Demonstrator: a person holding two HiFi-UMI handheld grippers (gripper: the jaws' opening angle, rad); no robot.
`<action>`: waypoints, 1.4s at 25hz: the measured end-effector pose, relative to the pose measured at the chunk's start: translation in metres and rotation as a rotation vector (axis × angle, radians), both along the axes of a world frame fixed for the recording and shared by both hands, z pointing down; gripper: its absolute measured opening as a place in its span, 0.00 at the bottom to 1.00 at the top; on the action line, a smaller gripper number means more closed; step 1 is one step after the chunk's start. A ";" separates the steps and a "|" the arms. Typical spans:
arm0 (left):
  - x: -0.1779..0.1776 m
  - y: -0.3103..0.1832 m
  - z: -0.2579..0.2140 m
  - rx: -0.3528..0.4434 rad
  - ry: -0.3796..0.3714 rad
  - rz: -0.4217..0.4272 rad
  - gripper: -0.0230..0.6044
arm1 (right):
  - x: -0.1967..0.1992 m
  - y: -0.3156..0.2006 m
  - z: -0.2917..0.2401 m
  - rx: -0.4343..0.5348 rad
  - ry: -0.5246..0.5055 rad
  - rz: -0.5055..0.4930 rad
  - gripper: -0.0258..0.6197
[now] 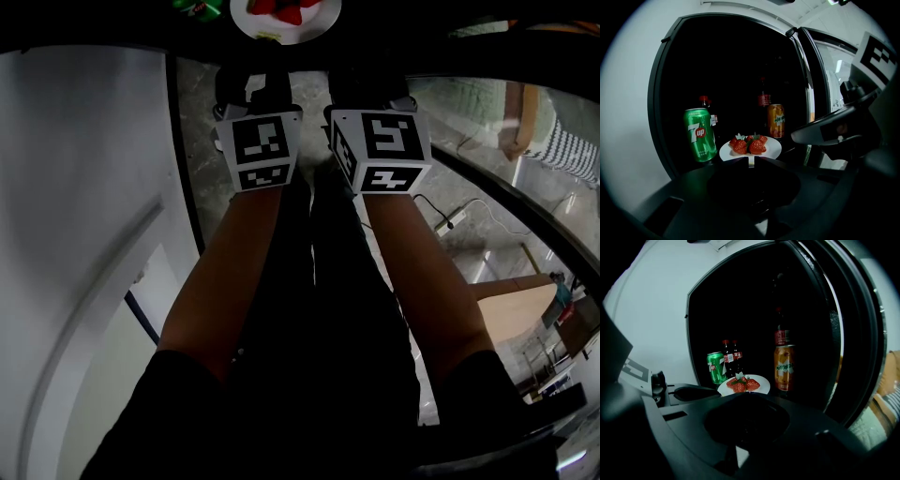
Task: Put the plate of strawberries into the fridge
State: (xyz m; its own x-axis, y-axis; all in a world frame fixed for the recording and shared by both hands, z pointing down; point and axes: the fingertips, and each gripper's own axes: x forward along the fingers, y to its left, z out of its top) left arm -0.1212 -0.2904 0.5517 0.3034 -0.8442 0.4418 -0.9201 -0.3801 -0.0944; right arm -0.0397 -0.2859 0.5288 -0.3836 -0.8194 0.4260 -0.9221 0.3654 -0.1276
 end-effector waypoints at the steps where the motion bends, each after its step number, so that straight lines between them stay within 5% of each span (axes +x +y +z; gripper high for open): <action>1: 0.000 -0.001 0.001 -0.002 0.002 0.001 0.07 | 0.000 -0.001 0.001 -0.001 -0.001 0.001 0.05; 35: 0.014 -0.031 0.000 -0.016 0.009 0.023 0.07 | 0.010 -0.027 0.002 -0.018 -0.011 0.025 0.05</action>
State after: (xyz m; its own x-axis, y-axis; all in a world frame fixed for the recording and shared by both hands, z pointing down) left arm -0.1067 -0.3212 0.5516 0.3262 -0.8300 0.4524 -0.9121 -0.4021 -0.0801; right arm -0.0296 -0.3126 0.5307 -0.3678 -0.8211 0.4364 -0.9294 0.3400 -0.1435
